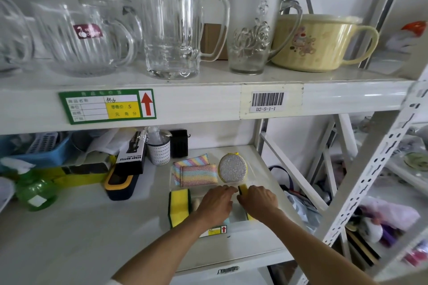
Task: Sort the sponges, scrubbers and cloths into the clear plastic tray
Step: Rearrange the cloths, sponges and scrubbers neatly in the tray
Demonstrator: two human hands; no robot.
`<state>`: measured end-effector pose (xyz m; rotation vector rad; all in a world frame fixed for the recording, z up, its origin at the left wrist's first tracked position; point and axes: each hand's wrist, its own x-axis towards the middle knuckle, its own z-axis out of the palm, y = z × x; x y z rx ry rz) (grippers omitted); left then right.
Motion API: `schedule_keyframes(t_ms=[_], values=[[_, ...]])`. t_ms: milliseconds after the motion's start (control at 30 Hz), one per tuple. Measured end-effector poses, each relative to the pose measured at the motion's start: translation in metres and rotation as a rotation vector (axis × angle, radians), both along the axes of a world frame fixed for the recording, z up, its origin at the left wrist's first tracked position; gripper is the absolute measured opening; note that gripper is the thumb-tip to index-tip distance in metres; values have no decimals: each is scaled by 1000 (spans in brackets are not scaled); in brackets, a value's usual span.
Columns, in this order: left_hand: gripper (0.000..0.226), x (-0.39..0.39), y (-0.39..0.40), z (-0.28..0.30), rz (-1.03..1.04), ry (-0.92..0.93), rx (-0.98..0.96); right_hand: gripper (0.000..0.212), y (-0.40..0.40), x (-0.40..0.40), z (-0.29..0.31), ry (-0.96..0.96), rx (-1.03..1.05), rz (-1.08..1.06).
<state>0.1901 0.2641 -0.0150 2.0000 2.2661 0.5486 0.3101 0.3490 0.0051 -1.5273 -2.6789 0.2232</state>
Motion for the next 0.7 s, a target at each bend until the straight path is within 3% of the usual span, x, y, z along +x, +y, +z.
schedule_keyframes(t_ms=[233, 400, 533, 700], values=[[42, -14, -1, 3, 18, -39, 45, 53, 6, -1, 5, 20, 78, -1], [38, -36, 0, 11, 95, -13, 184, 44, 8, -16, 17, 107, 236, 47], [37, -70, -3, 23, 301, 6, 282, 40, 8, -44, 28, 243, 120, 153], [58, -112, -6, 35, 656, -101, 37, 40, 8, -84, 29, 274, -8, 211]])
